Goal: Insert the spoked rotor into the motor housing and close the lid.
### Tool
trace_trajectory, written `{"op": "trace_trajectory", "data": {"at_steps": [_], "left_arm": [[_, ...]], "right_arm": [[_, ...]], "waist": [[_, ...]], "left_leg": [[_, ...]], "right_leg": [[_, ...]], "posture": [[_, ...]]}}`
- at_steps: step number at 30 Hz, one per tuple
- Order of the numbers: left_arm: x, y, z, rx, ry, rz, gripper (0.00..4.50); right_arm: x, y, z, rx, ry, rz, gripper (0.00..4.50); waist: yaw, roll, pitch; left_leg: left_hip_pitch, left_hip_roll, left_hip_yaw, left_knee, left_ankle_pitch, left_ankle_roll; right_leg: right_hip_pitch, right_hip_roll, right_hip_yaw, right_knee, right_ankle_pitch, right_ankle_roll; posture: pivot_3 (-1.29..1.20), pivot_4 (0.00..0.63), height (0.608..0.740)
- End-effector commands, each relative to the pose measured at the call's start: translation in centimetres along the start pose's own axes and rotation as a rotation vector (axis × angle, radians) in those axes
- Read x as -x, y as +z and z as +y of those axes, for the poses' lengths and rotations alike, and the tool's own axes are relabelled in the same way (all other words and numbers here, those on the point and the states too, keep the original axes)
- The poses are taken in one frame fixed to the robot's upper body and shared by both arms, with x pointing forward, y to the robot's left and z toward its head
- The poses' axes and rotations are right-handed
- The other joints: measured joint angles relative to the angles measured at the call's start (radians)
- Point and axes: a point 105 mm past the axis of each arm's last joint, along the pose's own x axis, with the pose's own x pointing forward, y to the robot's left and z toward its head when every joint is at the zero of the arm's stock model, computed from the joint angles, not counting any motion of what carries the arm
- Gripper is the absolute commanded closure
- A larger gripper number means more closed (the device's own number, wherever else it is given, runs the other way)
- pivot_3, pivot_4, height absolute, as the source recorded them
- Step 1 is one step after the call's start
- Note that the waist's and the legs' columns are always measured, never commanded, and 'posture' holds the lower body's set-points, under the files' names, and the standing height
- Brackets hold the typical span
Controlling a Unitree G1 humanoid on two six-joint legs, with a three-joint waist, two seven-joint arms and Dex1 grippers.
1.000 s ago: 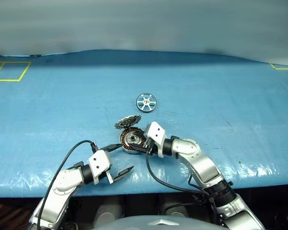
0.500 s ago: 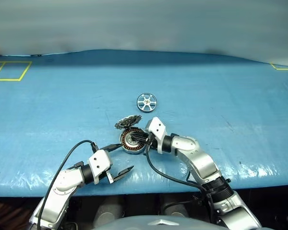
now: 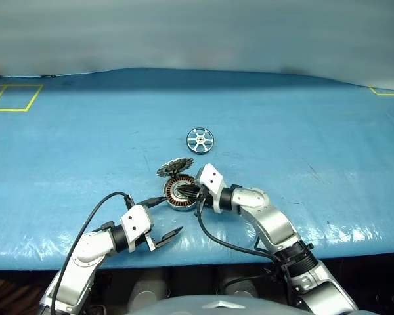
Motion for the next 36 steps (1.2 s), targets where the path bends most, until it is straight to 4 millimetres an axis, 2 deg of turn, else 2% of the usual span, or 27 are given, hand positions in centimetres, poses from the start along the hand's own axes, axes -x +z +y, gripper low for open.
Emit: {"op": "trace_trajectory", "data": {"at_steps": [1, 7, 13, 18, 23, 30, 33, 36], "left_arm": [[-0.2, 1.1, -0.1, -0.026, -0.001, -0.035, 0.0], [-0.2, 1.0, -0.3, -0.021, -0.003, -0.036, 0.0], [-0.1, 0.9, -0.3, -0.016, 0.001, -0.031, 0.0], [0.1, 0.8, -0.3, -0.011, 0.0, -0.028, 0.0], [0.0, 0.7, -0.5, -0.008, -0.004, -0.03, 0.0], [0.0, 0.7, -0.4, -0.009, -0.003, -0.028, 0.0], [0.0, 0.7, -0.4, -0.01, 0.0, -0.028, 0.0], [0.0, 0.7, -0.4, -0.009, 0.003, -0.026, 0.0]], "right_arm": [[0.0, -1.2, -0.2, 0.073, -0.019, 0.086, 4.48], [0.2, -1.7, -1.0, 0.08, -0.077, 0.124, 4.48], [0.6, 0.1, -0.3, 0.025, -0.026, 0.026, 4.48], [0.7, 2.4, 0.0, -0.019, -0.017, -0.092, 4.48], [0.6, 3.0, 0.0, -0.001, -0.016, -0.101, 4.48], [0.4, 1.8, 0.3, -0.012, -0.006, -0.056, 4.48], [0.1, -0.7, -0.1, 0.014, -0.038, 0.053, 4.48], [0.2, -1.4, 0.1, 0.043, -0.028, 0.093, 4.48]], "waist": [[0.0, 0.0, -0.001], [0.003, 0.0, -0.003], [0.002, -0.001, -0.003], [0.001, -0.001, -0.003], [0.001, -0.001, -0.003], [0.001, -0.001, -0.003], [0.001, -0.001, -0.003], [0.001, -0.001, -0.004]], "left_leg": [[0.0, 0.0, 0.0, 0.0, 0.0, 0.0], [0.002, 0.0, 0.0, 0.001, 0.0, 0.0], [0.002, -0.001, 0.0, 0.001, 0.0, 0.0], [0.002, -0.001, -0.001, 0.0, 0.0, 0.0], [0.002, -0.001, -0.001, 0.0, 0.0, 0.0], [0.001, -0.001, -0.001, 0.0, 0.0, 0.0], [0.001, -0.001, -0.001, 0.0, 0.0, 0.0], [0.001, -0.001, -0.001, 0.0, 0.0, 0.0]], "right_leg": [[0.0, 0.0, 0.0, 0.0, 0.0, 0.0], [0.002, 0.0, 0.0, 0.0, 0.0, 0.0], [0.002, -0.002, 0.0, 0.0, 0.0, 0.0], [0.002, -0.002, 0.0, 0.0, 0.0, 0.0], [0.002, -0.003, 0.001, 0.0, 0.0, 0.0], [0.001, -0.003, 0.001, -0.001, 0.0, 0.0], [0.001, -0.004, 0.001, -0.001, 0.0, 0.0], [0.001, -0.004, 0.001, -0.001, 0.0, 0.0]], "posture": [[0.0, 0.15, 0.74], [0.0, 0.15, 0.74], [0.0, 0.15, 0.74], [0.0, 0.15, 0.74], [0.0, 0.15, 0.74], [0.0, 0.15, 0.74], [0.0, 0.15, 0.74], [0.0, 0.15, 0.74]]}}
